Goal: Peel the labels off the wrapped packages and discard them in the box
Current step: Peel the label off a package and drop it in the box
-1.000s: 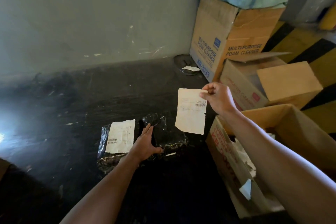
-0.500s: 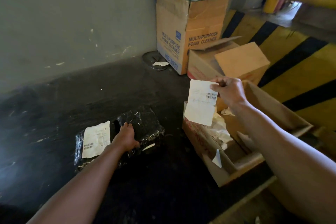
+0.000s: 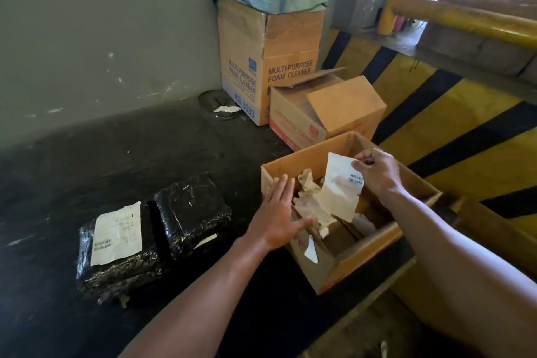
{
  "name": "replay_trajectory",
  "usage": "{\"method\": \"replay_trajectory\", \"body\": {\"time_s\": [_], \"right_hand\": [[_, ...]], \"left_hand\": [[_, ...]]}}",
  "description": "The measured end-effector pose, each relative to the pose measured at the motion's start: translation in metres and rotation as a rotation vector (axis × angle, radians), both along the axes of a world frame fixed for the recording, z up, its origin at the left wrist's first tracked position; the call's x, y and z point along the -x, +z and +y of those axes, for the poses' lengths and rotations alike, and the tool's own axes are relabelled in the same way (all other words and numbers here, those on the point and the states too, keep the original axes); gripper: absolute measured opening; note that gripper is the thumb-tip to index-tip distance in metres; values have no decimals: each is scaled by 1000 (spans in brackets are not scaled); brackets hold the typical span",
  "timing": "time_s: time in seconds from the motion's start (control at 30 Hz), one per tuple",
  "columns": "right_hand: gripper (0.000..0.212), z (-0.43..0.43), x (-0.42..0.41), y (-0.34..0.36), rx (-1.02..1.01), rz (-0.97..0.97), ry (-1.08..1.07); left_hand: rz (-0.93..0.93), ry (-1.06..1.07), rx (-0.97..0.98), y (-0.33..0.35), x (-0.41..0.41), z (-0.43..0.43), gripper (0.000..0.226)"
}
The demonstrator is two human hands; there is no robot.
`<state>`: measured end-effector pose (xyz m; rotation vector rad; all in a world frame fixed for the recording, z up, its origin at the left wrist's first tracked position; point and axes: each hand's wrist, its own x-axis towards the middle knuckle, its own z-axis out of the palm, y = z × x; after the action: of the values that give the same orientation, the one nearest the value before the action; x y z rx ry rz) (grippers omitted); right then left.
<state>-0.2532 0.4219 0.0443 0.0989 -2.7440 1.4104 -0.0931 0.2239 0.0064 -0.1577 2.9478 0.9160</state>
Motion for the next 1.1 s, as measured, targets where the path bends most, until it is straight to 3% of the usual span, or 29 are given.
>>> {"method": "replay_trajectory", "body": {"time_s": [0.27,0.47,0.67,0.87,1.1], "right_hand": [[4,21,-11,-22,-65,-38,37],[15,20,-18,-37,-120,-51,102],[14,15,-19,-38,-158,16,128],[22,9,-23,-31,-146,108,110],[29,2,-24,-31,-117,90,80]], "left_hand": [[-67,-47,119,-17,-3,12,126],[-45,1,93,-14,-4,13,131],[-74,27,72,-7,-2,15,133],[-118,42,58,-1,0,18,136],[-108,48,10,-5,0,16,138]]}}
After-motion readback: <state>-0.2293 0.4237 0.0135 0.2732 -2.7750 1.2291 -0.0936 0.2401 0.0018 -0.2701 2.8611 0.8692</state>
